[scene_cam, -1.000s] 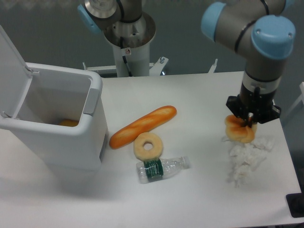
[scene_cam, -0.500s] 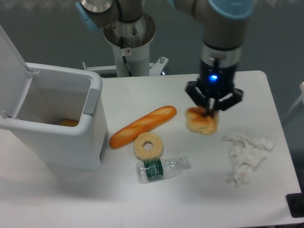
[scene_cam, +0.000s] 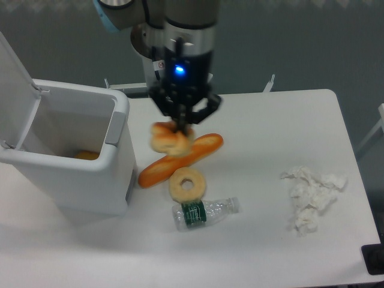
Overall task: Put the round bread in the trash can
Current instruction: 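Carry the round bread roll over the white trash bin opening, then open the gripper to drop the bread roll into the bin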
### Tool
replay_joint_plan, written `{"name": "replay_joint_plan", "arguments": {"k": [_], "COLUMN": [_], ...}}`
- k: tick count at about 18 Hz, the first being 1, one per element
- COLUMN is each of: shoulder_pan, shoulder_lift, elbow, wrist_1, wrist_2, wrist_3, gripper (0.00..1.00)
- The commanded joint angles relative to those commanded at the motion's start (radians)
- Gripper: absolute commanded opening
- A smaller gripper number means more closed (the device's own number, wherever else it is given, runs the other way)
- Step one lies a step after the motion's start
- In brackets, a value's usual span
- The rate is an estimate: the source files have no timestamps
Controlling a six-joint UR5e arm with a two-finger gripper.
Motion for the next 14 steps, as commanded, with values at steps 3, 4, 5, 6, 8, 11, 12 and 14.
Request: {"name": "replay_joint_plan", "arguments": {"k": [3,4,5,6,8,11,12,14], "shoulder_pan": [-0.057,-0.074,-0.089,-0.1,-0.121,-0.14,-0.144,-0.144], "shoulder_lift": [0.015,0.017,0.021,0.029,0.037,0.043,0.045,0.041], "elbow": [-0.017,-0.024,-0.035,-0.046,-0.072,-0.086,-0.087,-0.089], "wrist_1": [0.002,0.002,0.002,0.002,0.002,-0.002,0.0,0.008], "wrist_2": [-0.003,-0.005,-0.006,-0.008,-0.008,-0.02,-0.023,-0.018], "wrist_3": [-0.035,-0.038,-0.04,-0.04,-0.04,-0.032,-0.032,-0.032], "gripper": [0.02,0.04,0.05,0.07,0.12,0.37,0.61,1.0]}}
